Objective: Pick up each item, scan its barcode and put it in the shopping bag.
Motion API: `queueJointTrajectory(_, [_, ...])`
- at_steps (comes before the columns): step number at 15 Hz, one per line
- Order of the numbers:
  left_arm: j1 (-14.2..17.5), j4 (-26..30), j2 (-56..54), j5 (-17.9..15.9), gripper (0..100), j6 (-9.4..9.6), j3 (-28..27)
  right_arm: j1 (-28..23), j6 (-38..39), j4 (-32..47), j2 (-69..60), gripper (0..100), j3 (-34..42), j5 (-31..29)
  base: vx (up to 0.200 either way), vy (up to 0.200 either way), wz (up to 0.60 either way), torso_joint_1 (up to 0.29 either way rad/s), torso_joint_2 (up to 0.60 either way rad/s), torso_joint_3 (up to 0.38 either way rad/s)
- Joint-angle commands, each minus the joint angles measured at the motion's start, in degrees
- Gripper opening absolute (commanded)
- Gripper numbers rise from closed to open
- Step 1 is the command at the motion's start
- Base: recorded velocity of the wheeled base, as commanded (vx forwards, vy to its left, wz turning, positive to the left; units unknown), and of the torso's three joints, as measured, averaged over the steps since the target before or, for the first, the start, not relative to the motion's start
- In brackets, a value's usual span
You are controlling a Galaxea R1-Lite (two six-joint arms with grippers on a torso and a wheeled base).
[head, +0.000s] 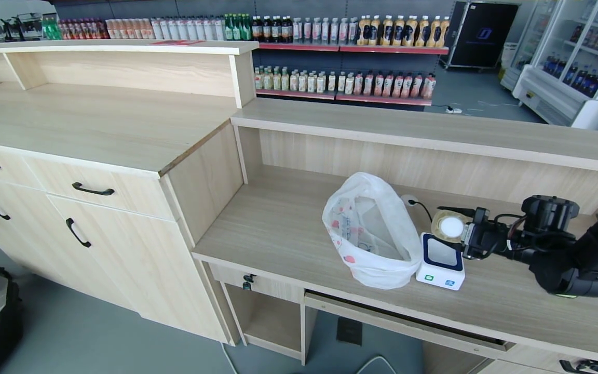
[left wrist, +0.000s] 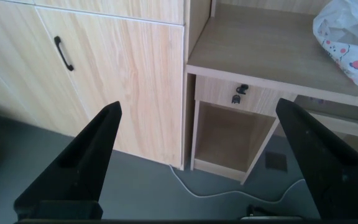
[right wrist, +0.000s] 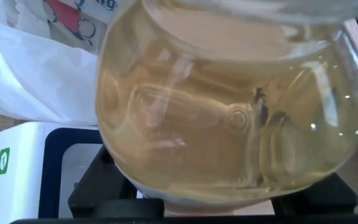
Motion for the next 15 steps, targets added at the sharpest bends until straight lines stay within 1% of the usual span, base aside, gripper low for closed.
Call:
queueJointTrajectory(1, [0.0,0.0,0.1,0.0,100,0.02,0.0,0.0,0.0,0.0,0.5,0,-0.1,0.0,0.0,0.0,0.0,0.0,0.0,0.0])
queueJointTrajectory(13, [0.0,0.0,0.1,0.0,100,0.02,0.0,0.1,0.0,-0.9,2.2,0,-0.2,0.2,0.0,0.0,0.0,0.0,0.0,0.0])
queueJointTrajectory(15, [0.0,0.0,0.1,0.0,100,0.02,0.0,0.1,1.5,-0.9,1.6,0,-1.8,0.1,0.0,0.0,0.0,0.0,0.0,0.0])
